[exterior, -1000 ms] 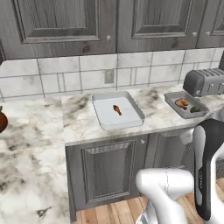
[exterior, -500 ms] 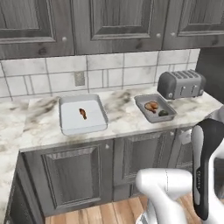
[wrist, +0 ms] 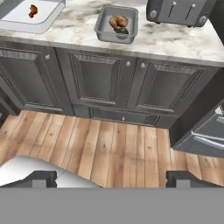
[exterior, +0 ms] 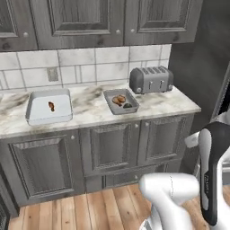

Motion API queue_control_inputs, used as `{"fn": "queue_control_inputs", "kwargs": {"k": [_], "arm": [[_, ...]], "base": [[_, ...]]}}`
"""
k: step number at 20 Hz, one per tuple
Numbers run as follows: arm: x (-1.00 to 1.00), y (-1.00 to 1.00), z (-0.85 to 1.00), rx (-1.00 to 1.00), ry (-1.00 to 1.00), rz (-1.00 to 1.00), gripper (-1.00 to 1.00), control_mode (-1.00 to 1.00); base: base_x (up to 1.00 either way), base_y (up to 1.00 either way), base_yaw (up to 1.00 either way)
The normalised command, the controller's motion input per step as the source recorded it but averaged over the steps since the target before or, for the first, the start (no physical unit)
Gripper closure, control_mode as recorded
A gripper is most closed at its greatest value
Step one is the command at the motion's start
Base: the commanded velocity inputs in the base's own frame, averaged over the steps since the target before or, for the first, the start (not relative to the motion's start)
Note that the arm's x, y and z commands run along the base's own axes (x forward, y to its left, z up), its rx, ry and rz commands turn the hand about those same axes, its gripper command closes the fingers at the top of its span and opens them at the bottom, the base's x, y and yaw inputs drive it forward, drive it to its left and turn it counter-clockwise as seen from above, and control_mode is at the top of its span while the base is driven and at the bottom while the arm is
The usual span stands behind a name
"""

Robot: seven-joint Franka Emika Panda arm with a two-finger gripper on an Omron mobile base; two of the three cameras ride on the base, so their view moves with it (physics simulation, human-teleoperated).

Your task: Place one squash and one chicken drumstick in each tupperware on the nearby counter, to pack two identical lunches.

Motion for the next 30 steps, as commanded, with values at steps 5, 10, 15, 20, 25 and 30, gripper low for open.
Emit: {"fn": "queue_control_inputs", "kwargs": {"k": [5,10,15,20,25,30], "arm": [[0.00,0.00,0.00,0.00,0.00,0.00,-1.00,1.00],[0.00,0.00,0.00,0.00,0.00,0.00,-1.00,1.00],[0.00,0.00,0.00,0.00,0.00,0.00,-1.00,1.00],[0.00,0.00,0.00,0.00,0.00,0.00,-1.00,1.00],[0.00,0.00,0.00,0.00,0.00,0.00,-1.00,1.00],[0.00,0.00,0.00,0.00,0.00,0.00,-1.00,1.00]], "base": [[-0.85,-0.46,0.00],[-0.36,-0.77,-0.01],[-0.05,-0.93,-0.02],[-0.04,-1.00,-0.03],[-0.02,-1.00,-0.06],[0.02,-0.86,-0.06]]}}
